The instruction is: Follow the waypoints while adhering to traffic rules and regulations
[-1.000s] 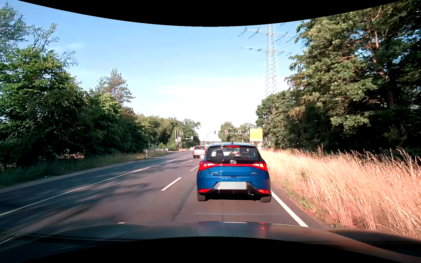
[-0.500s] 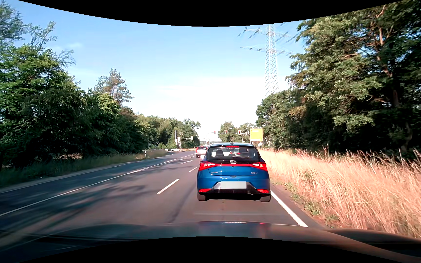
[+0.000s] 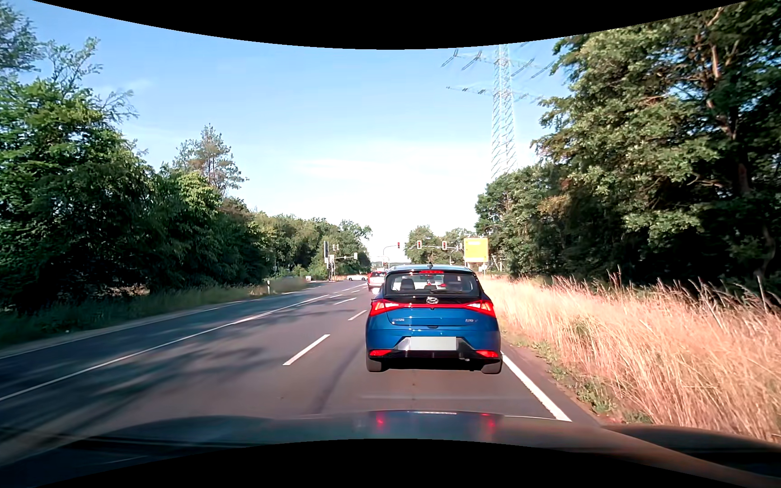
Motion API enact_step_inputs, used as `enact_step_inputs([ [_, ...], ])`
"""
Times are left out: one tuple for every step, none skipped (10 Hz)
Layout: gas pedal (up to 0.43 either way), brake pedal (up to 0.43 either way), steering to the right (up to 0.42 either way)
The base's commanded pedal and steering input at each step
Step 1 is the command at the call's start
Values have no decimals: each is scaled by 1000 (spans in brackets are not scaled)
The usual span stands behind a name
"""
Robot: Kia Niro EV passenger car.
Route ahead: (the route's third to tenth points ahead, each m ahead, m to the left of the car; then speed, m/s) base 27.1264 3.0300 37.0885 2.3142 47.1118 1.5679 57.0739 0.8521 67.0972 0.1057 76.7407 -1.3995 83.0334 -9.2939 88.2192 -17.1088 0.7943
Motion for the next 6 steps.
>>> enact_step_inputs([
  [0, 91, -2],
  [0, 91, -2],
  [0, 91, -2],
  [0, 91, -2],
  [0, 91, -2],
  [0, 91, -2],
])
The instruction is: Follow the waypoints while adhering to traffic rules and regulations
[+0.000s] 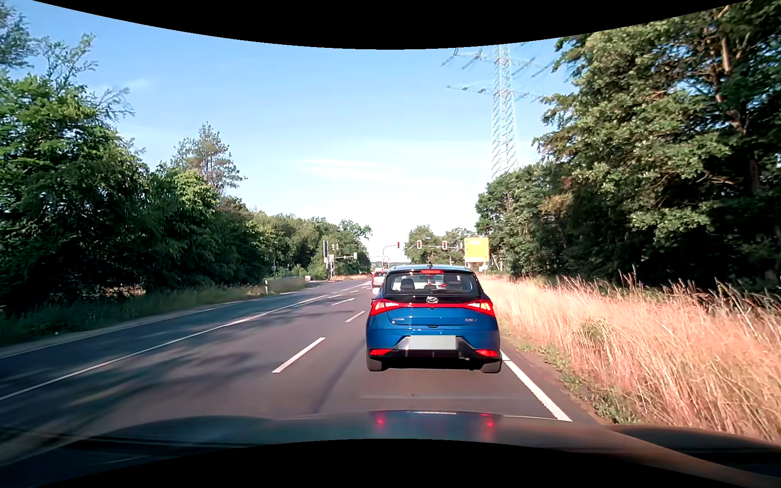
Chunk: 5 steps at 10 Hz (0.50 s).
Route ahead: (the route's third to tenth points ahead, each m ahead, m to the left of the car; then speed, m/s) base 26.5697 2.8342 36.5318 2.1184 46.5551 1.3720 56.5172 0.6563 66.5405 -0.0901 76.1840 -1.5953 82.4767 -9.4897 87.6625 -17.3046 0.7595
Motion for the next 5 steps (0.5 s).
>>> enact_step_inputs([
  [0, 91, -2],
  [0, 98, -2],
  [0, 98, -2],
  [0, 98, -2],
  [0, 104, -2],
])
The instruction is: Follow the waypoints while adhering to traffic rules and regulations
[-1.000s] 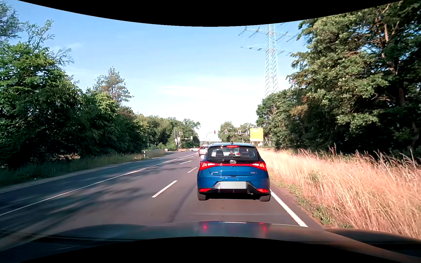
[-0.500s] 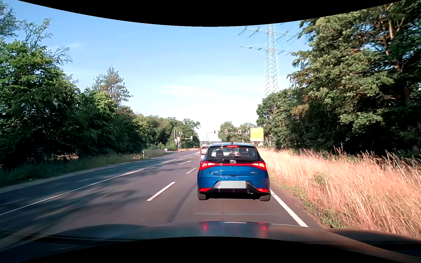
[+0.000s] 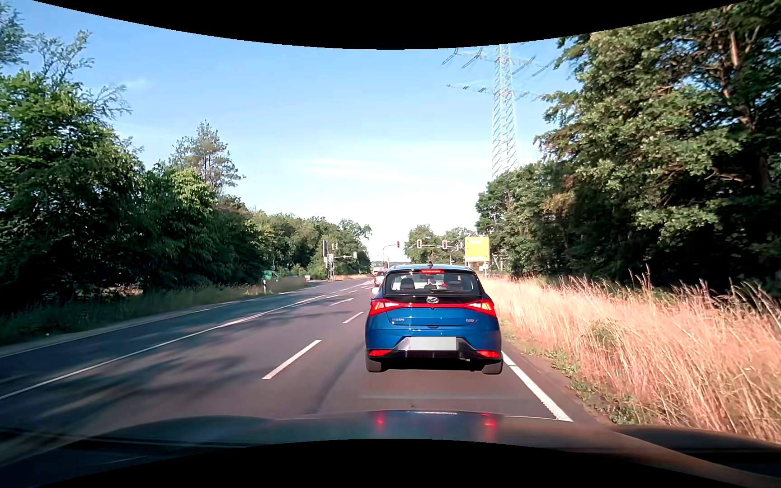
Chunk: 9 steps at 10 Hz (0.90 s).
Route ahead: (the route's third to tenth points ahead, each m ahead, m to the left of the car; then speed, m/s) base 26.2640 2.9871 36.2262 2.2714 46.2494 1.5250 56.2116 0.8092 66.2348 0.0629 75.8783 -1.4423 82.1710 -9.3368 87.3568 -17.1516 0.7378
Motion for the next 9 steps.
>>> enact_step_inputs([
  [0, 104, -2],
  [0, 104, -2],
  [0, 110, -2],
  [0, 116, -2],
  [0, 128, -2],
  [0, 146, -2],
  [0, 152, -2],
  [0, 165, -2],
  [0, 165, -2],
])
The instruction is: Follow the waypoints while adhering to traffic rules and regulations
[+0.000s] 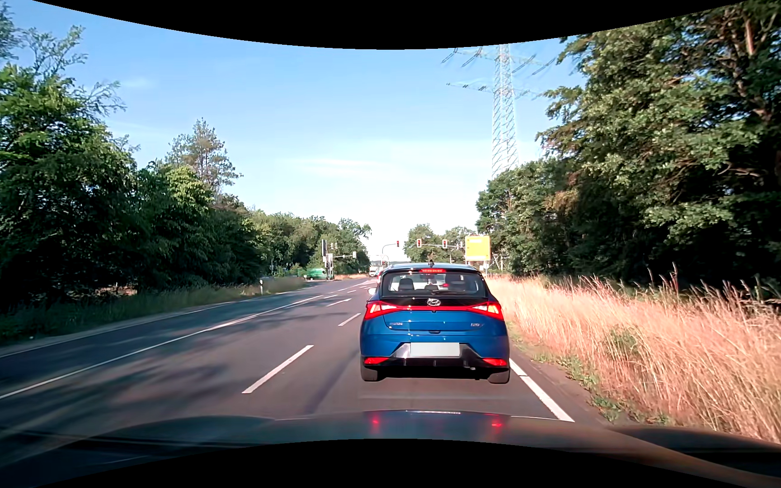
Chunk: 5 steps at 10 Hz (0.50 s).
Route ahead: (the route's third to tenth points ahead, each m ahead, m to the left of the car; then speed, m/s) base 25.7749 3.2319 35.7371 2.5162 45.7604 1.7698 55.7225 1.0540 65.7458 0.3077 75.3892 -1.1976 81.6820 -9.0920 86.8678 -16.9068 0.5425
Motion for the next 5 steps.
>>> enact_step_inputs([
  [0, 171, -2],
  [0, 171, -2],
  [0, 177, -2],
  [0, 183, -2],
  [0, 183, -2],
])
